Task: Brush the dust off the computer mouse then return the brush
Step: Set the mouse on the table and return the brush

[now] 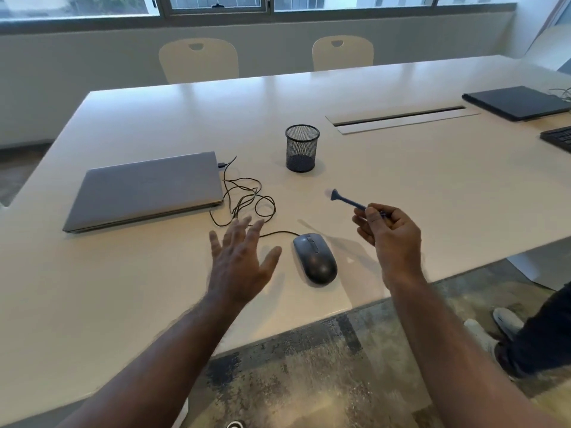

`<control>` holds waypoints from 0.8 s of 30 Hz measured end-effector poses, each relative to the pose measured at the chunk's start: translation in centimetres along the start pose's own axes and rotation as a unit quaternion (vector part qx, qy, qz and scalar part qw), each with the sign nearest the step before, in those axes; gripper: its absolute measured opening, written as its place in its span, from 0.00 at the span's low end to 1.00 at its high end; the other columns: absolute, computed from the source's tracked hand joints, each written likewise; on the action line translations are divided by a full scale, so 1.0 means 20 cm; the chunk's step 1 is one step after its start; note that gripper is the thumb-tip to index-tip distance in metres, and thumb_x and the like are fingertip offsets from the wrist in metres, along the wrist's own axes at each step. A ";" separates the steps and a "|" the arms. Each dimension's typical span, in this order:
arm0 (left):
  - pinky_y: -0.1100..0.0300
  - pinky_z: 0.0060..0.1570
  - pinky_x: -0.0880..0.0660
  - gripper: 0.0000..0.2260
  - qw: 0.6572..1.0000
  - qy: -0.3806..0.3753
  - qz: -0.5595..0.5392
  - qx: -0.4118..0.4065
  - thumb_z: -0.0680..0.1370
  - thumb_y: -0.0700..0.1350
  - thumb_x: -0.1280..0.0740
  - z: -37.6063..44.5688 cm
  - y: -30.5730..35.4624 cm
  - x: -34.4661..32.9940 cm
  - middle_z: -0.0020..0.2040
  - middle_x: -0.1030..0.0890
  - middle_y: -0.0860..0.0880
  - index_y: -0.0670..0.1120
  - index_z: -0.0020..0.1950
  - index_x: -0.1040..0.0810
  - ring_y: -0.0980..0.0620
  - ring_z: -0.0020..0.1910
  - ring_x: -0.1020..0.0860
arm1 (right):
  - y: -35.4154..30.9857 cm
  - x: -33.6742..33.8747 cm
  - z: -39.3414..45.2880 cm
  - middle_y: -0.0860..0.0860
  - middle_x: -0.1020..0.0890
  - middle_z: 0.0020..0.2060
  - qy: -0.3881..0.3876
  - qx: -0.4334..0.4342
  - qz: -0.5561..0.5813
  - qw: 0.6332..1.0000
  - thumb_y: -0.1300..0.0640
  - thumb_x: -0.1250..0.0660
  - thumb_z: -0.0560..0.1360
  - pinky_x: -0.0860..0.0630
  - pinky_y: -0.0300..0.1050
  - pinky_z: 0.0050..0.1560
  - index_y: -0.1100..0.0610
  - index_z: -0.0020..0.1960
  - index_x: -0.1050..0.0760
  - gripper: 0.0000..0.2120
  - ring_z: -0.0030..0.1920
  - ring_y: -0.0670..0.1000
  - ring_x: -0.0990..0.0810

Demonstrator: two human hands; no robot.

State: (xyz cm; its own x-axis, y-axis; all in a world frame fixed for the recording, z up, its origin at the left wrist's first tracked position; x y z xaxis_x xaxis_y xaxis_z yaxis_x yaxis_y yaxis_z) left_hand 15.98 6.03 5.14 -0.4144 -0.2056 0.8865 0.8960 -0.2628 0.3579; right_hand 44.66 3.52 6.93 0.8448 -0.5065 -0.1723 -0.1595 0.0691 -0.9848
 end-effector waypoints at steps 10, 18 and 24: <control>0.36 0.74 0.60 0.33 0.990 -0.050 0.069 0.114 0.78 0.65 0.52 0.02 -0.52 0.07 0.81 0.48 0.47 0.52 0.80 0.47 0.46 0.80 0.54 | -0.38 -0.32 0.34 0.55 0.14 0.40 -0.007 0.140 -0.097 0.985 0.60 0.31 0.78 0.17 0.47 0.43 0.52 0.45 0.21 0.05 0.39 0.51 0.13; 0.39 0.75 0.62 0.29 0.984 -0.093 0.052 0.143 0.82 0.61 0.50 0.03 -0.67 0.02 0.81 0.54 0.49 0.53 0.80 0.52 0.48 0.80 0.57 | -0.54 -0.74 0.69 0.52 0.13 0.39 0.002 0.244 -0.282 0.928 0.54 0.30 0.74 0.18 0.52 0.49 0.53 0.48 0.15 0.06 0.41 0.55 0.14; 0.39 0.75 0.63 0.33 0.983 -0.098 0.055 0.142 0.77 0.64 0.59 0.03 -0.68 0.00 0.81 0.56 0.51 0.53 0.80 0.53 0.50 0.79 0.60 | -0.51 -0.95 0.81 0.52 0.14 0.53 0.010 0.248 -0.466 0.850 0.51 0.31 0.76 0.24 0.47 0.53 0.50 0.56 0.16 0.11 0.55 0.58 0.17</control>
State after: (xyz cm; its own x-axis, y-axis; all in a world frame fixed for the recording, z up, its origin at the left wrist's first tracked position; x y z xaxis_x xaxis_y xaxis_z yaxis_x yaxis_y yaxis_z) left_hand 3.99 10.21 0.46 -0.2986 -0.0249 0.9540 0.9536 0.0311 0.2993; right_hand 38.53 26.36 19.87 0.4773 -0.5537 0.6824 0.8119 -0.0191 -0.5834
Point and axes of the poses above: each hand's wrist, its own z-axis towards the middle knuckle, its own x-axis out of the back of the hand, y = z × x, the point moved 10 cm from there along z, towards the middle knuckle
